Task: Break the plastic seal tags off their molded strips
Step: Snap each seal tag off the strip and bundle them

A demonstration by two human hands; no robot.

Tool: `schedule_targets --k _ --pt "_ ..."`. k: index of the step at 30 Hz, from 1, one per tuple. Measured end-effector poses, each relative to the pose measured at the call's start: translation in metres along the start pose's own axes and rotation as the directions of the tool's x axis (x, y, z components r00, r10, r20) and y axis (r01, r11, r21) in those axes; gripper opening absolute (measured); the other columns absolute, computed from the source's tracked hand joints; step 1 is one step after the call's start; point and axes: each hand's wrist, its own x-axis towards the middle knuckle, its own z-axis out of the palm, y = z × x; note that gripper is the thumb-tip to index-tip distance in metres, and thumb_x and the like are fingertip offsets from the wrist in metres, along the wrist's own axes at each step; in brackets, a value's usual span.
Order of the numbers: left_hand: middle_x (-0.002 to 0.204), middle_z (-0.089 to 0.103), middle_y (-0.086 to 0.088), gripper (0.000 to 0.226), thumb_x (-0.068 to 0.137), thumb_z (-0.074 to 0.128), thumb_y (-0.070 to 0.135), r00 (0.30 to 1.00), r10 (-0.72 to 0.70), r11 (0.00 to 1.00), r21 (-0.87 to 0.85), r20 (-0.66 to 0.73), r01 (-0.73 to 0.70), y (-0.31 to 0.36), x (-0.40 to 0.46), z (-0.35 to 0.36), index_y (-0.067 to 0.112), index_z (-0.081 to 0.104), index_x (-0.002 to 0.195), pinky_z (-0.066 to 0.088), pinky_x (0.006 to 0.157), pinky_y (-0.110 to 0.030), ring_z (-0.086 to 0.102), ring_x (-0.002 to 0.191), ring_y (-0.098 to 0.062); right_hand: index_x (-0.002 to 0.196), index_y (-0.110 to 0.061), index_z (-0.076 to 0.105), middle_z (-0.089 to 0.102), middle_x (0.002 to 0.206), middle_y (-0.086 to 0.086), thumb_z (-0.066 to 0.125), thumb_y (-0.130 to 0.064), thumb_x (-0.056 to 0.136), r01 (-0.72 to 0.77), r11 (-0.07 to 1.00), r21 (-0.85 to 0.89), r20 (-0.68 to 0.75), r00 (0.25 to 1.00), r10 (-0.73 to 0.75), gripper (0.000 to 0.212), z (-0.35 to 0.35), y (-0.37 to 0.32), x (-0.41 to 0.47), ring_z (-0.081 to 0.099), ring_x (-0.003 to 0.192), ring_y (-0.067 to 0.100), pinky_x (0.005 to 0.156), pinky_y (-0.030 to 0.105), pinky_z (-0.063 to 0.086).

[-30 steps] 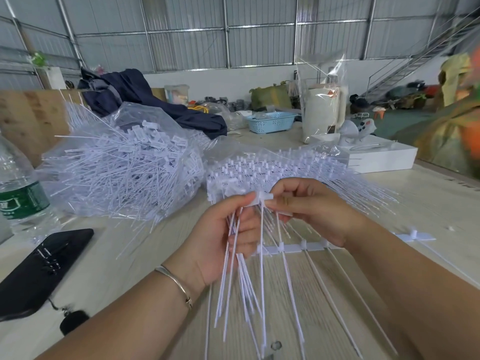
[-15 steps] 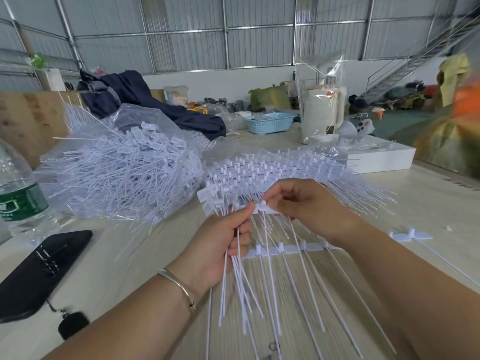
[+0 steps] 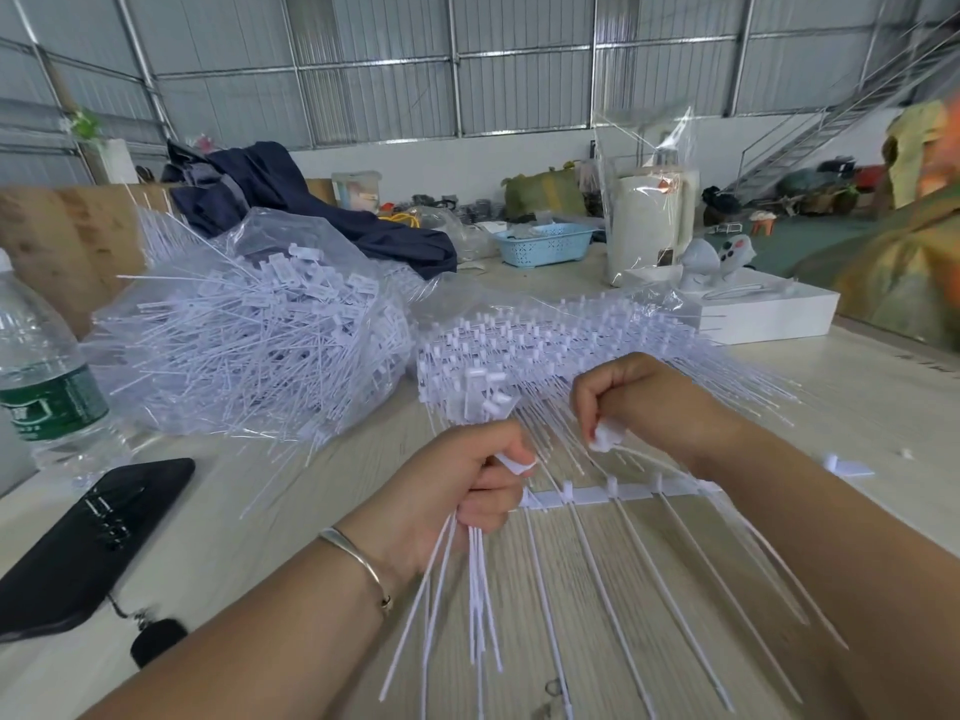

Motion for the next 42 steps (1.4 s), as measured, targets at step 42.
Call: schedule_targets --k 42 --pt "0.060 0.014 0.005 0.013 0.077 0.071 0.017 0.984 0.066 0.927 -0.374 0.166 0.001 0.005 -0.006 -0.007 0.007 0.064 0.073 0.023 0.033 -0.012 0.026 0.033 -0.002 0.098 -0.004 0.064 0.067 0.083 0.008 0.076 -0.035 0.069 -0.123 0.929 0.349 0.217 0.975 0.048 0.044 0.002 0.008 0.001 0.062 0.069 0.016 0.071 0.026 0.051"
